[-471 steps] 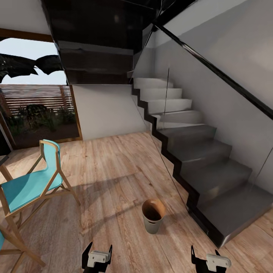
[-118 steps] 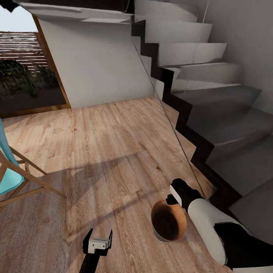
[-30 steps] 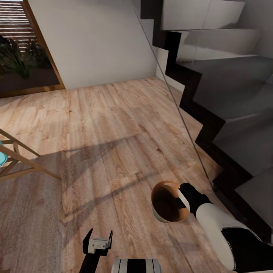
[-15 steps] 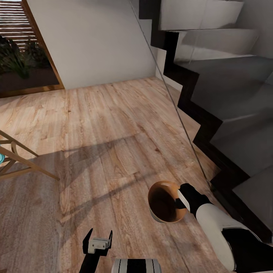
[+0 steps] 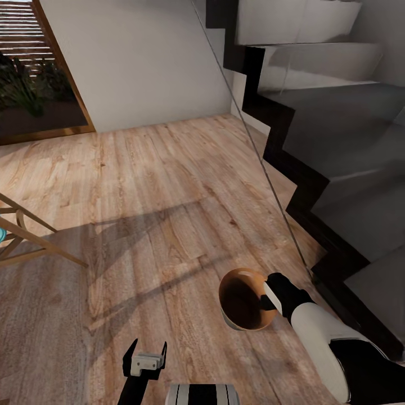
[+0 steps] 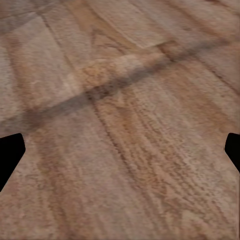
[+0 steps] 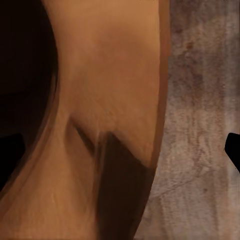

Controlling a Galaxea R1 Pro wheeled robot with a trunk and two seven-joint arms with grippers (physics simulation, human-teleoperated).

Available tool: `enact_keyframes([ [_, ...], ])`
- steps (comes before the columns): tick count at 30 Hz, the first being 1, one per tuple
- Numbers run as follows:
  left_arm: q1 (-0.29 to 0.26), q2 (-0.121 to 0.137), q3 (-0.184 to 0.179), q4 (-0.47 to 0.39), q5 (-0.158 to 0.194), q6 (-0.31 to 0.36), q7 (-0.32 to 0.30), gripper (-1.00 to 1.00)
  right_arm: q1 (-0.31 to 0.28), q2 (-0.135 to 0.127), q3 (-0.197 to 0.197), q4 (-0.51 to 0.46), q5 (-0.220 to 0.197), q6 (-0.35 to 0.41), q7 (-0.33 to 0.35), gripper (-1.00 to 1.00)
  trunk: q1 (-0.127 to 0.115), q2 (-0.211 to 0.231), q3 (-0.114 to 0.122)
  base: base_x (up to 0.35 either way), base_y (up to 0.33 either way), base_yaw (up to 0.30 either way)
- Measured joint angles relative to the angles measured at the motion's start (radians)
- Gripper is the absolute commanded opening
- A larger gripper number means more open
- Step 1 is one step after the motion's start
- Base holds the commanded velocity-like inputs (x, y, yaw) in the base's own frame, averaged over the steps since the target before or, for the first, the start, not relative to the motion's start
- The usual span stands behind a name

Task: Put the three can of soda from the living room inside the tash can in the kitchen.

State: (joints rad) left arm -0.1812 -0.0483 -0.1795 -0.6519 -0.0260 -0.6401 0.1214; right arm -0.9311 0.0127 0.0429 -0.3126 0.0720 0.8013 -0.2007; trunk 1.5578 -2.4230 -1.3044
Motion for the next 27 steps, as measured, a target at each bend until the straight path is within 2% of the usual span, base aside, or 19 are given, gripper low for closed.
enact_keyframes([
  [12, 0.0, 0.001, 0.0, -0.001, 0.0, -0.003, -0.002, 1.0, 0.008, -0.001, 0.0, 0.0, 0.0, -0.019, 0.001, 1.0, 0.0, 0.0, 0.0, 0.0, -0.046, 0.0],
  [13, 0.0, 0.001, 0.0, -0.002, 0.0, -0.003, -0.002, 1.0, 0.009, -0.001, 0.0, 0.0, 0.0, -0.02, 0.001, -1.0, 0.0, 0.0, 0.0, 0.0, -0.003, 0.0],
  [15, 0.0, 0.001, 0.0, -0.001, 0.0, -0.003, -0.002, 1.0, 0.01, -0.001, -0.002, 0.0, -0.01, -0.022, 0.003, -1.0, 0.0, 0.0, 0.0, 0.0, -0.002, 0.0],
  [19, 0.0, 0.001, 0.0, -0.002, 0.0, -0.003, -0.002, 1.0, 0.014, -0.002, 0.0, -0.001, 0.0, -0.022, 0.003, -1.0, 0.0, 0.0, 0.0, 0.0, 0.0, 0.0],
  [27, 0.0, 0.001, 0.0, -0.001, 0.0, -0.003, -0.002, 1.0, 0.016, -0.002, 0.0, -0.001, -0.006, -0.023, 0.003, -1.0, 0.0, 0.0, 0.0, 0.0, 0.0, 0.0],
])
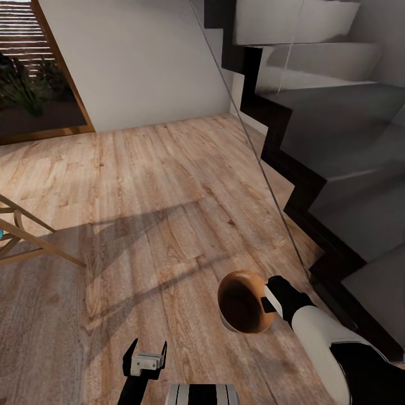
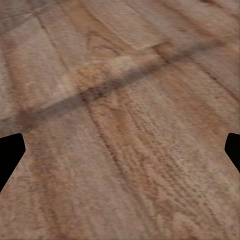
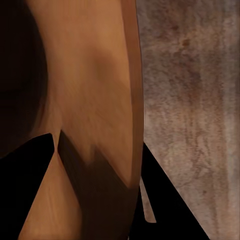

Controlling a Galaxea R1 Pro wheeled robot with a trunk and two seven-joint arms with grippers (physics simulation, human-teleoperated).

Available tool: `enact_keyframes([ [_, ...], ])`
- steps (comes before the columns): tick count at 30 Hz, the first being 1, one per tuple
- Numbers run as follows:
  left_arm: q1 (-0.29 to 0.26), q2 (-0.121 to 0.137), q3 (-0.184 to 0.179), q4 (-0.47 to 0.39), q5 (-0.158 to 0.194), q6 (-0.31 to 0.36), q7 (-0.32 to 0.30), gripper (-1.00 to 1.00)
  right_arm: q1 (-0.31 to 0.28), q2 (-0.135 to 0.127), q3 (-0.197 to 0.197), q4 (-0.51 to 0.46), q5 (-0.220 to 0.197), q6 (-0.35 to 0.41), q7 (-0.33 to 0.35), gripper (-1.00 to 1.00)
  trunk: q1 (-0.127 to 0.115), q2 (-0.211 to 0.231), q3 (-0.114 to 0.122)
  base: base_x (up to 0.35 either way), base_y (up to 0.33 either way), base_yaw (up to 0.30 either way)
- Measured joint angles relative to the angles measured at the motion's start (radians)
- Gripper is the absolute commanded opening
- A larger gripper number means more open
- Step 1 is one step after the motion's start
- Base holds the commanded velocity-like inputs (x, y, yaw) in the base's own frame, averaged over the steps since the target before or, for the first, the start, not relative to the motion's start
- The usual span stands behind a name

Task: Put the three can of soda from the living room inside the tash can in the kitchen.

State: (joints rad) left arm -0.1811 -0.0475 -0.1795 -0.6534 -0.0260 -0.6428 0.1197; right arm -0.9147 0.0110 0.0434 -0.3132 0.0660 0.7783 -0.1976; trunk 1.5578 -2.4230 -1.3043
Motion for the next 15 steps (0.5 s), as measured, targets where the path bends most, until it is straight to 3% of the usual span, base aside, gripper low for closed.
enact_keyframes([
  [15, 0.0, 0.0, 0.0, 0.0, 0.0, 0.0, 0.0, 1.0, 0.0, 0.0, 0.0, 0.0, 0.0, 0.0, 0.0, -1.0, 0.0, 0.0, 0.0, -0.001, 0.0, 0.0],
])
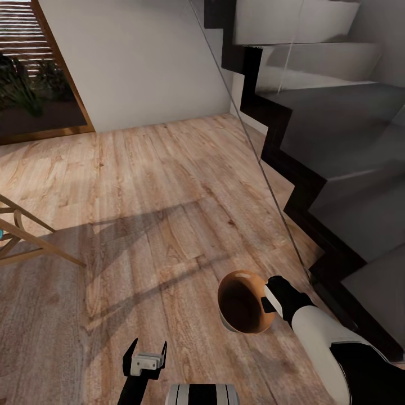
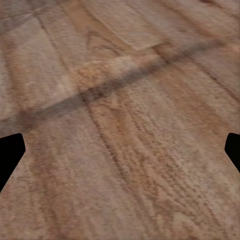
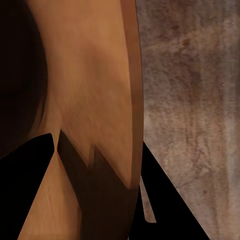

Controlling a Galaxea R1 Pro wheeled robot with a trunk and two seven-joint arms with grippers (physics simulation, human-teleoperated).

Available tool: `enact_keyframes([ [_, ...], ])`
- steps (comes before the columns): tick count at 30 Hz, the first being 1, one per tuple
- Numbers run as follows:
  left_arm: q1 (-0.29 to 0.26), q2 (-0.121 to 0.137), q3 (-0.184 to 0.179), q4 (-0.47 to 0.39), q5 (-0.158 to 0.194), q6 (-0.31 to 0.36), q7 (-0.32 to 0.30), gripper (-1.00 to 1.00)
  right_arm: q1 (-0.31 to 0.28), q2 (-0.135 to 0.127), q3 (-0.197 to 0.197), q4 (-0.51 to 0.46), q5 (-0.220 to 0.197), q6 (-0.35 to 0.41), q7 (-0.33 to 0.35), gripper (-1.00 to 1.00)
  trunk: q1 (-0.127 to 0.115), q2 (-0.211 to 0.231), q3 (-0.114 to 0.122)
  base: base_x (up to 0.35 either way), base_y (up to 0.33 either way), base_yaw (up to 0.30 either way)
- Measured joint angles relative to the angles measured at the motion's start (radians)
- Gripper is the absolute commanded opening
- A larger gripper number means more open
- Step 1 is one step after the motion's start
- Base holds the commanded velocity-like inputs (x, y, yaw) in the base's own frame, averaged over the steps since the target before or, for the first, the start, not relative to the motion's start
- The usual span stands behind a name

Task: Put the three can of soda from the living room inside the tash can in the kitchen.

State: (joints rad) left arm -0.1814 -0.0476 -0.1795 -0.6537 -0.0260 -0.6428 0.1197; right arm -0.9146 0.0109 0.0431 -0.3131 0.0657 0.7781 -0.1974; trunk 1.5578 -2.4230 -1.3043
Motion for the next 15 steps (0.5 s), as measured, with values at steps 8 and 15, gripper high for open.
enact_keyframes([
  [8, -0.001, -0.002, 0.001, 0.001, 0.001, 0.011, -0.001, 1.0, 0.0, 0.0, 0.002, 0.002, 0.013, 0.002, -0.001, -1.0, -0.019, 0.035, 0.015, -0.004, 0.0, 0.0],
  [15, -0.001, -0.003, 0.001, 0.002, -0.001, 0.014, -0.001, 1.0, 0.012, 0.0, 0.001, 0.002, 0.011, -0.01, -0.001, -1.0, -0.046, 0.084, 0.037, 0.0, 0.0, 0.0],
])
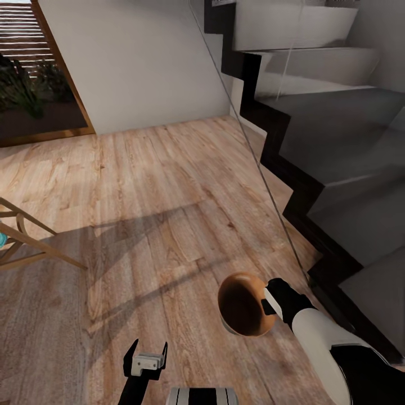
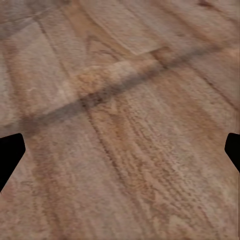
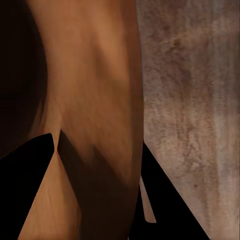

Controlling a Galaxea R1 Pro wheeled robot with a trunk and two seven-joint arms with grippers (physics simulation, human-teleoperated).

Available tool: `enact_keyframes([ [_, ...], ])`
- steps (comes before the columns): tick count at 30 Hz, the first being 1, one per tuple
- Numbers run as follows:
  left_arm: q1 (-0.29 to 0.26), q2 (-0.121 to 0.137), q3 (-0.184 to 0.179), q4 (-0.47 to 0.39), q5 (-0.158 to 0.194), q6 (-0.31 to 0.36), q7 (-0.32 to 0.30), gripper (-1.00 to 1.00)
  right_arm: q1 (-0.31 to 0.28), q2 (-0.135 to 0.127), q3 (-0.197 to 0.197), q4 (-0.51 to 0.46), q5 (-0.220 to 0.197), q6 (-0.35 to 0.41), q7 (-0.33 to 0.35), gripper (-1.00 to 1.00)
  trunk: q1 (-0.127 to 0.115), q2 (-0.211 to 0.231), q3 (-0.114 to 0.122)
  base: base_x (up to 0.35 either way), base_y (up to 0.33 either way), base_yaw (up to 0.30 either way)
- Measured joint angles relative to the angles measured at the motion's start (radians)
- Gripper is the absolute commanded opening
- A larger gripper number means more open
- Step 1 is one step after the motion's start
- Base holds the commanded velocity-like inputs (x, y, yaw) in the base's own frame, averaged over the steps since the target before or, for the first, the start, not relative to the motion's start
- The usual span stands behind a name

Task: Put the three can of soda from the living room inside the tash can in the kitchen.

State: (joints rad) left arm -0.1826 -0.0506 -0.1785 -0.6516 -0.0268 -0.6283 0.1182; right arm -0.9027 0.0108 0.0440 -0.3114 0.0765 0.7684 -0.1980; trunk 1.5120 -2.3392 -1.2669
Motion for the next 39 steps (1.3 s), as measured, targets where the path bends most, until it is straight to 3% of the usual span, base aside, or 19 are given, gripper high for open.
enact_keyframes([
  [3, 0.0, 0.0, -0.001, 0.001, -0.002, 0.001, -0.001, 1.0, 0.007, 0.0, 0.003, 0.006, 0.006, -0.043, 0.001, -1.0, -0.011, 0.021, 0.009, 0.0, 0.0, 0.0],
  [12, 0.0, 0.0, -0.001, 0.008, -0.002, 0.002, -0.001, 1.0, 0.029, 0.007, 0.002, 0.003, -0.004, -0.066, 0.001, -1.0, -0.046, 0.084, 0.038, 0.0, 0.0, 0.0],
  [14, 0.0, 0.0, -0.001, 0.009, -0.003, 0.002, -0.002, 1.0, 0.049, 0.009, 0.002, 0.005, 0.001, -0.126, 0.004, -1.0, -0.054, 0.098, 0.044, 0.0, 0.0, 0.0],
  [17, 0.0, 0.0, -0.001, 0.01, -0.003, 0.002, -0.002, 1.0, 0.066, 0.008, 0.001, 0.006, 0.0, -0.159, 0.005, -1.0, -0.065, 0.119, 0.053, 0.0, 0.0, 0.0],
  [24, 0.0, -0.001, -0.001, 0.011, -0.005, 0.002, -0.002, 1.0, 0.088, 0.007, 0.001, 0.004, -0.002, -0.178, 0.005, -1.0, -0.092, 0.168, 0.075, 0.0, 0.0, 0.0],
  [30, 0.0, -0.001, -0.002, 0.012, -0.006, 0.004, -0.002, 1.0, 0.13, 0.007, -0.001, 0.008, -0.003, -0.312, 0.006, -1.0, -0.115, 0.21, 0.094, 0.0, 0.0, 0.0],
  [35, 0.0, -0.001, -0.002, 0.012, -0.008, 0.004, -0.003, 1.0, 0.156, 0.007, 0.004, 0.011, -0.01, -0.338, 0.009, -1.0, -0.134, 0.245, 0.11, 0.0, 0.0, 0.0],
  [37, 0.0, 0.0, -0.003, 0.012, -0.008, 0.004, -0.003, 1.0, 0.187, 0.011, 0.0, 0.008, -0.016, -0.432, 0.012, -1.0, -0.142, 0.259, 0.116, 0.0, 0.0, 0.0],
  [39, 0.0, 0.0, -0.002, 0.012, -0.009, 0.004, -0.003, 1.0, 0.195, 0.011, 0.002, 0.01, -0.006, -0.458, 0.01, -1.0, -0.149, 0.273, 0.122, 0.0, 0.0, 0.0],
])
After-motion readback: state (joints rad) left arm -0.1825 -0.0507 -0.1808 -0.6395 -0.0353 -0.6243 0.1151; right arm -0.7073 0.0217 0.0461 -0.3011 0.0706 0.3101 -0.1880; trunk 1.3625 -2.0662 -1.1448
